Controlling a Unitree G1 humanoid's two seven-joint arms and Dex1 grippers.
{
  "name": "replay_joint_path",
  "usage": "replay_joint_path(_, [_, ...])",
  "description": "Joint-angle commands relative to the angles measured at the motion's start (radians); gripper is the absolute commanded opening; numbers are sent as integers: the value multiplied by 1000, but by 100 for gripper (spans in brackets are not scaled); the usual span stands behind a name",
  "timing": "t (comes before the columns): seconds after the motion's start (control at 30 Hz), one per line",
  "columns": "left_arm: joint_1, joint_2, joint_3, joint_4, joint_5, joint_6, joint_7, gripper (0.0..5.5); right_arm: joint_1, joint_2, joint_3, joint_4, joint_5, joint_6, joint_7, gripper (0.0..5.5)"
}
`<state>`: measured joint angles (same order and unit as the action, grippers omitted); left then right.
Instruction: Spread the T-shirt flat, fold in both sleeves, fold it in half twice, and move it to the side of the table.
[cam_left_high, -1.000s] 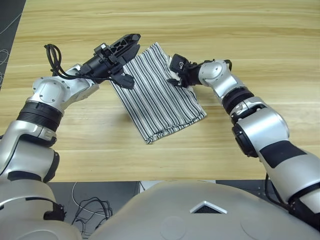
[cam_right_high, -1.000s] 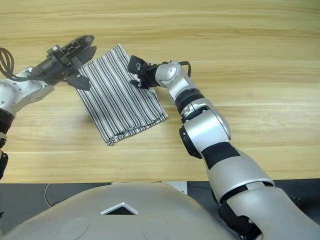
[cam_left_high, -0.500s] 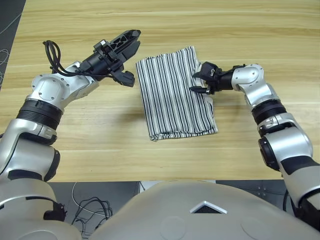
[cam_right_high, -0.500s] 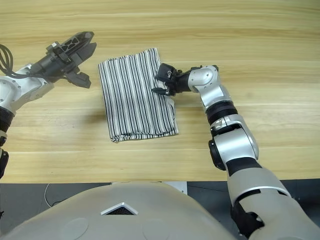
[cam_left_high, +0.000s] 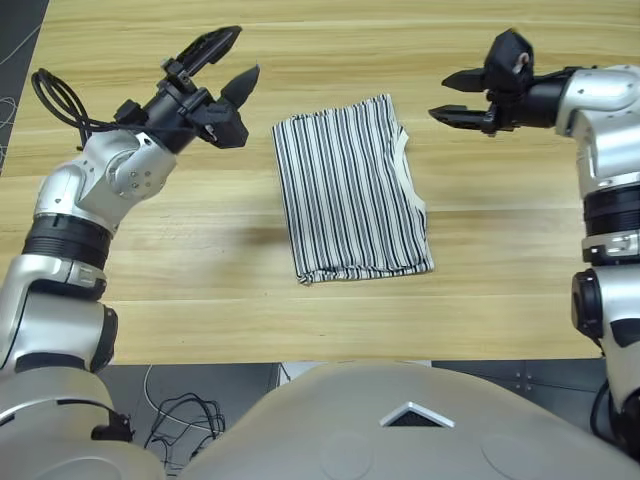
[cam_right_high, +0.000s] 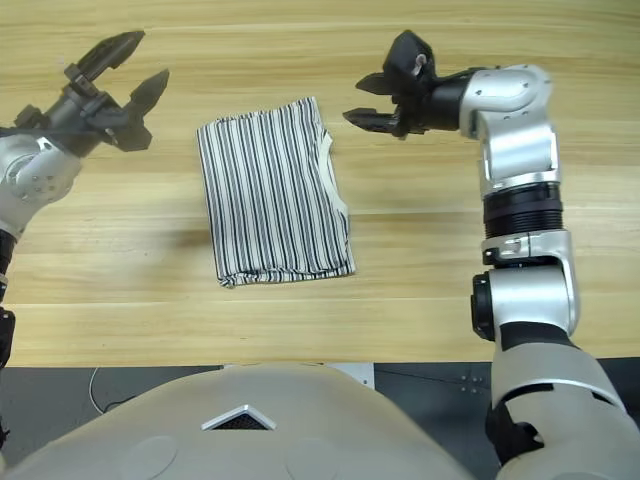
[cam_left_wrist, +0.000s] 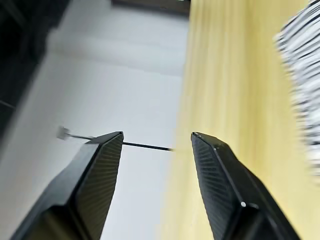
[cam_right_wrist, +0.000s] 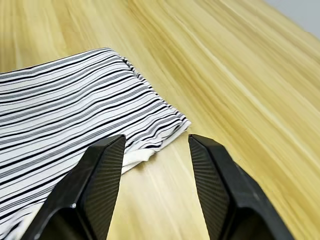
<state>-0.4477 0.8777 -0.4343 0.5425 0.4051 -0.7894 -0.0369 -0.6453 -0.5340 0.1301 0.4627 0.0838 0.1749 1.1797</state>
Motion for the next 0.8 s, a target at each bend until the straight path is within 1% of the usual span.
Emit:
replay_joint_path(0.03, [213, 131, -42, -176, -121, 37, -319, 309, 148, -157, 61, 22, -107, -451, 81, 283])
replay_joint_path(0.07, [266, 162, -53, -225, -130, 59, -385, 319, 193, -202, 118, 29, -195, -632, 60, 294])
replay_joint_path(0.13, [362, 209, -55, -320, -138, 111, -471, 346, 226, -242, 193, 75, -307, -883, 28, 328])
replay_joint_path(0.23, [452, 252, -31, -430, -147, 171, -541, 397, 243, -241, 223, 101, -311, -1050, 37, 387])
replay_joint_path(0.33, [519, 298, 14, -514, -144, 221, -583, 433, 245, -265, 251, 114, -354, -1203, 3, 432])
replay_joint_path(0.37, [547, 318, 30, -548, -137, 239, -589, 442, 239, -270, 263, 124, -373, -1257, -9, 438])
replay_joint_path(0.47, [630, 347, 73, -656, -122, 294, -618, 448, 230, -269, 298, 166, -411, -1372, -67, 438])
replay_joint_path(0.57, [678, 340, 100, -739, -117, 332, -648, 448, 230, -246, 329, 188, -431, -1451, -135, 438])
replay_joint_path(0.7, [659, 292, 111, -761, -94, 351, -669, 448, 226, -208, 341, 209, -523, -1528, -247, 438])
replay_joint_path(0.8, [638, 264, 113, -749, -69, 337, -681, 448, 223, -186, 356, 230, -577, -1549, -318, 438])
